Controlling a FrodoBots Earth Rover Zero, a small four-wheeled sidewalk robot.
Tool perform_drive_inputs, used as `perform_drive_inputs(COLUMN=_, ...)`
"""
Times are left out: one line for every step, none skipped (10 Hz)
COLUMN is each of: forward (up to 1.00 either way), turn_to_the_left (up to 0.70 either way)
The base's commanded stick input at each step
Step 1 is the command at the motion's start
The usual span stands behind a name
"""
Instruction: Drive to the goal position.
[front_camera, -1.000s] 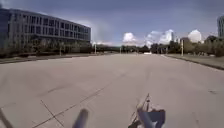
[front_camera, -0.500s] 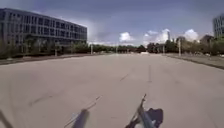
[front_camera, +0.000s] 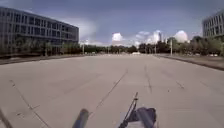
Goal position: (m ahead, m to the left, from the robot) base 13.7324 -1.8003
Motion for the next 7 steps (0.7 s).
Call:
perform_drive_inputs(forward=1.00, turn_to_the_left=-0.01)
perform_drive_inputs(forward=1.00, turn_to_the_left=-0.01)
perform_drive_inputs(forward=1.00, turn_to_the_left=-0.01)
perform_drive_inputs(forward=1.00, turn_to_the_left=-0.01)
perform_drive_inputs(forward=1.00, turn_to_the_left=-0.12)
perform_drive_inputs(forward=1.00, turn_to_the_left=-0.30)
perform_drive_inputs(forward=1.00, turn_to_the_left=-0.16)
